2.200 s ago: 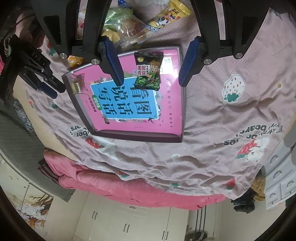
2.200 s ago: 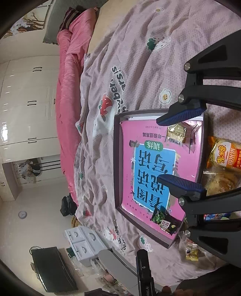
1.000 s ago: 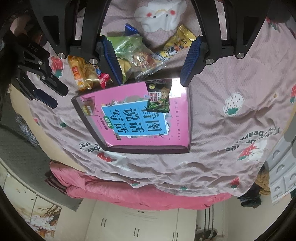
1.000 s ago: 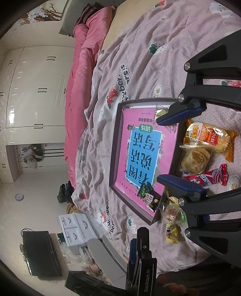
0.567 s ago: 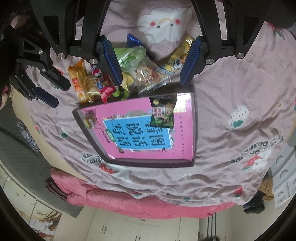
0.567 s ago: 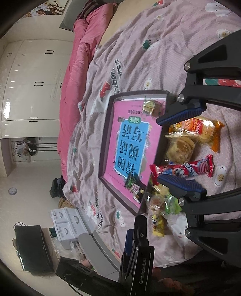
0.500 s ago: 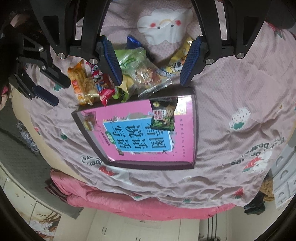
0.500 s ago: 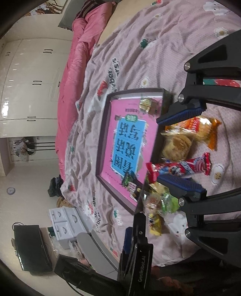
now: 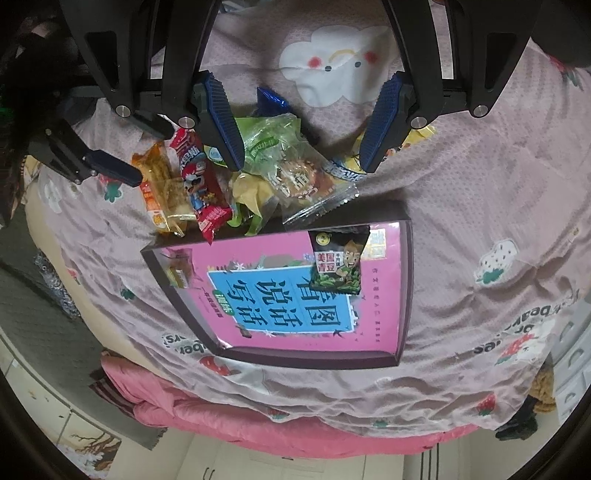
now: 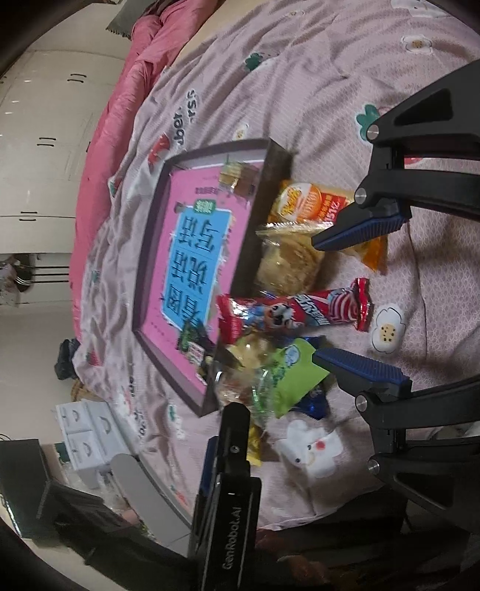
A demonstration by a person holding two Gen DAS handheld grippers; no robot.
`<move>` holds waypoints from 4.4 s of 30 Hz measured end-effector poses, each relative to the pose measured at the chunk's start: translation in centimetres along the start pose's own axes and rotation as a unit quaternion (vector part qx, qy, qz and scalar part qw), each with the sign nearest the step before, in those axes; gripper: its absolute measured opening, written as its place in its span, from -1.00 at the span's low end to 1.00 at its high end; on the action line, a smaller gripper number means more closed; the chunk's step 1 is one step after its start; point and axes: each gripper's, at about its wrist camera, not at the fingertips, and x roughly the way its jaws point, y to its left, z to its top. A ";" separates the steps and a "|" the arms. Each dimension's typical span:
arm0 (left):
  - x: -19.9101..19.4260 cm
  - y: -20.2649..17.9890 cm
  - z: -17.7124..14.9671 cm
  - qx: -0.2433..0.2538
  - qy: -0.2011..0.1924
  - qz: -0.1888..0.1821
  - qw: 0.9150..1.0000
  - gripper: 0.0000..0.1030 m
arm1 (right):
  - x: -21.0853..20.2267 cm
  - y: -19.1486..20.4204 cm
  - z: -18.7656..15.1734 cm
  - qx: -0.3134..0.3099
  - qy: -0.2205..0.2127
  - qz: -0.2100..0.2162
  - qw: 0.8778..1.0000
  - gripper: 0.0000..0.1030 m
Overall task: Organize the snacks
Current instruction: 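Withdraw both tools from the tray back toward the snack pile, then grasp the clear candy bag with the left tool while the right tool grasps the red sausage stick, then lift the candy bag with the left tool while the right tool lifts the sausage stick toward the tray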
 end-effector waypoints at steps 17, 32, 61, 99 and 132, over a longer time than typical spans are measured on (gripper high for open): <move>1.5 0.3 0.4 -0.019 0.010 -0.004 1.000 0.29 | 2.4 0.6 0.2 -0.017 0.018 0.005 1.000 -0.10; 3.0 1.4 0.8 -0.047 0.029 -0.015 0.998 0.29 | 4.1 1.3 0.8 -0.035 0.021 0.036 0.999 -0.50; 3.1 3.3 0.9 -0.077 0.020 -0.030 0.996 -0.17 | 1.8 -1.5 1.3 0.042 -0.015 0.092 0.995 -0.66; -2.9 -1.8 2.5 0.025 -0.081 -0.006 0.996 -0.17 | -2.6 -5.0 3.5 0.090 -0.115 0.093 0.985 -0.66; -1.6 -5.2 5.7 0.040 -0.091 -0.018 0.995 -0.17 | -5.1 -9.6 4.9 0.140 -0.177 0.083 0.971 -0.66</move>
